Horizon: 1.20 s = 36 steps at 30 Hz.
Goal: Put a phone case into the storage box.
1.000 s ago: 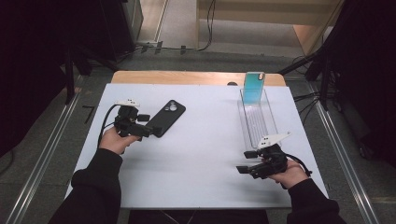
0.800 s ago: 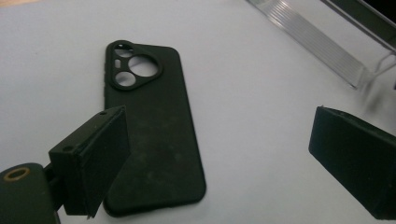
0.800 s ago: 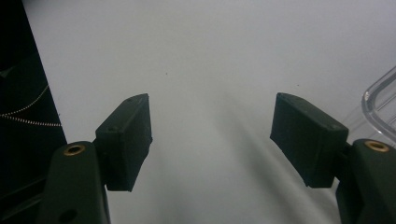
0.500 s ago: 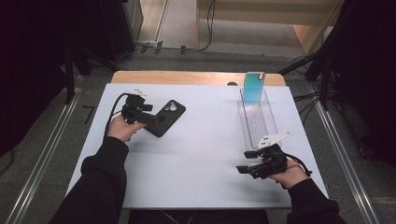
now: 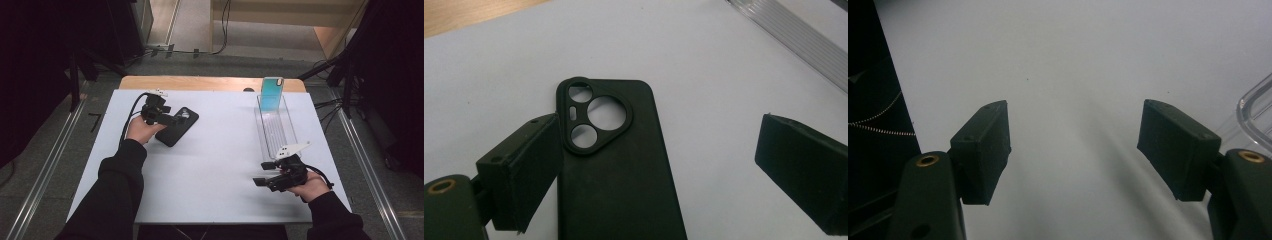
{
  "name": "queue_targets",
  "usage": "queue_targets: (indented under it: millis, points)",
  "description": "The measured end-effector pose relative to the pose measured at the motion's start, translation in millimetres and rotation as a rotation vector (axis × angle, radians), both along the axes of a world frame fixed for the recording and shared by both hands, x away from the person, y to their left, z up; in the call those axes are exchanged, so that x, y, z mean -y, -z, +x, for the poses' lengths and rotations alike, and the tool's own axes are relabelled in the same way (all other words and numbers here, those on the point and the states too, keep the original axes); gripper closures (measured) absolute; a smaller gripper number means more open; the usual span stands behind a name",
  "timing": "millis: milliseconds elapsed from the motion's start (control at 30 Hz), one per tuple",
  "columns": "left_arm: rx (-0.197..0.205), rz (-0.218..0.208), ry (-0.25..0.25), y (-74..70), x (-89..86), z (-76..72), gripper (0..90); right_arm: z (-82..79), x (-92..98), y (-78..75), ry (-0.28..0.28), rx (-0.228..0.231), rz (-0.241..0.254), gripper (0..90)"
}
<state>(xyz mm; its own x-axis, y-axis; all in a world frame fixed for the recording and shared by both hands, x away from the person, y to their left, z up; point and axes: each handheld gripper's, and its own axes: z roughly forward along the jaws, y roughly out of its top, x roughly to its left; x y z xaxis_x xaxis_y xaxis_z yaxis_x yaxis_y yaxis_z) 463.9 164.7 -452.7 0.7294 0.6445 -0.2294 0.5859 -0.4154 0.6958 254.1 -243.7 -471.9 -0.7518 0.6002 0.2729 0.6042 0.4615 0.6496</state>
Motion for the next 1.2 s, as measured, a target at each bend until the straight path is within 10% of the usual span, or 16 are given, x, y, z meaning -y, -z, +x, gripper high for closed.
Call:
queue_targets:
  millis: [1200]
  points:
    - [-0.047,0.14,-0.023,42.6,6.1,1.0,5.0,-0.2,0.1,0.0,0.002,0.0,0.0,27.0]
